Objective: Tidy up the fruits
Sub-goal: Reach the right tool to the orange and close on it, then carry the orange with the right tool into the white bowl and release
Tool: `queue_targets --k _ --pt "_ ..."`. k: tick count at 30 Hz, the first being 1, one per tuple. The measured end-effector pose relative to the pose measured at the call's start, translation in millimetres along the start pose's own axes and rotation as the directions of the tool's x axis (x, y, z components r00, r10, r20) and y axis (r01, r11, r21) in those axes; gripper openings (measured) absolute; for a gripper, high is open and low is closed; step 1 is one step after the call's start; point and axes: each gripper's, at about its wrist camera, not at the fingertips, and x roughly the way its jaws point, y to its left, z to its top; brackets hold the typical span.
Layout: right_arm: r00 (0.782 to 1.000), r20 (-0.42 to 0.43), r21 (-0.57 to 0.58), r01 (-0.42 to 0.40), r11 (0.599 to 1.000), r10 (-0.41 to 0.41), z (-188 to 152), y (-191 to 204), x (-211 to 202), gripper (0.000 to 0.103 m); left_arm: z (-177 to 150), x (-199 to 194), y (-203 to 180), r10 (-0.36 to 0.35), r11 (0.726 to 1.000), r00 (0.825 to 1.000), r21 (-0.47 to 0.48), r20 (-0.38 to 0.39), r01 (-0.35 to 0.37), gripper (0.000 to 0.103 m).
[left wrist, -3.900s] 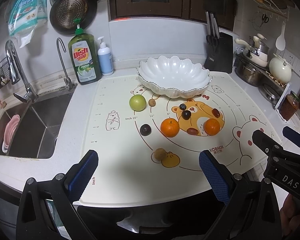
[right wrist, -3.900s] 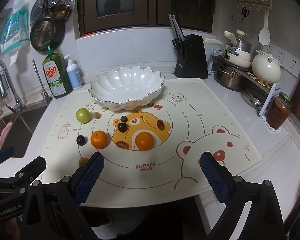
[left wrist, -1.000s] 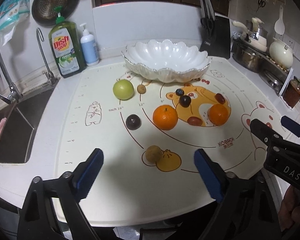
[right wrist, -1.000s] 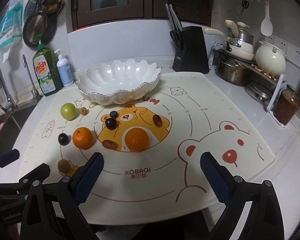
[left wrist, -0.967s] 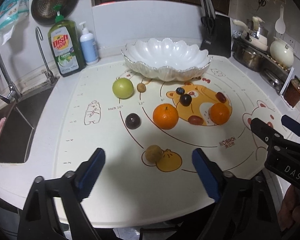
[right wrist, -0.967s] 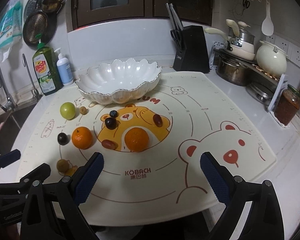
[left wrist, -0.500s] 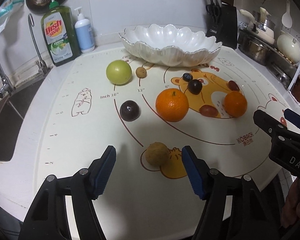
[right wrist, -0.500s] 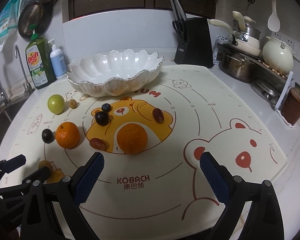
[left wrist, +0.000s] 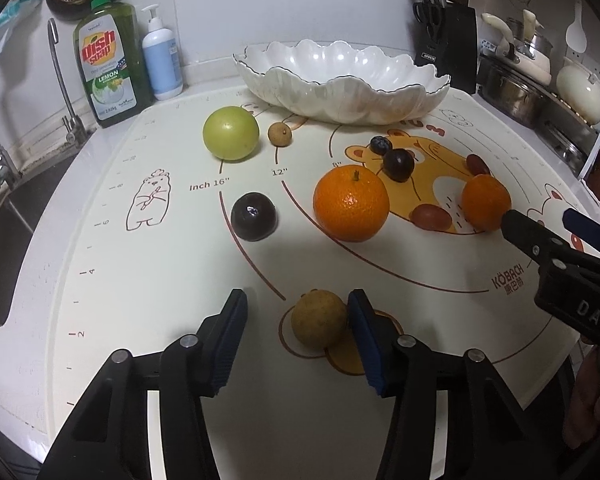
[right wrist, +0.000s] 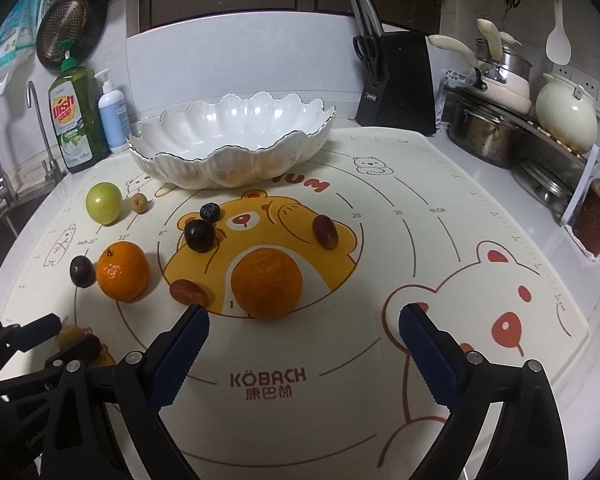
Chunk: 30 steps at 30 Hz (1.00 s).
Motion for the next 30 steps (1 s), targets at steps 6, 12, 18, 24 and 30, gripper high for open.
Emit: queue_targets --k 6,12,18,24,30 --pt "0.999 -0.028 0.007 -0.019 1.000 0.019 5 0 17 0.082 2 0 -1 -0.030 1.000 1.000 -0.001 0.009 0.030 0.029" --pt "0.999 -0.040 0.018 -0.034 0.999 0.035 12 1 31 0.078 5 1 -3 -0.031 1.000 0.999 -0.004 0.015 0.031 0.026" --pt "0.993 -0.089 0.035 -0.070 0.997 0.073 13 5 47 0.065 8 2 1 -0.021 1.000 1.000 -0.016 0.019 0.021 0.026" --pt "0.989 -0.094 0.035 -0.110 0.993 0.113 12 11 44 0.047 11 0 4 -0.022 0.999 0.999 -0.026 0.027 0.023 0.026" --pt "0.990 -0.093 0.043 -0.102 0.994 0.106 11 9 37 0.045 13 -8 5 -0.020 0.999 0.999 -0.031 0.042 0.021 0.026"
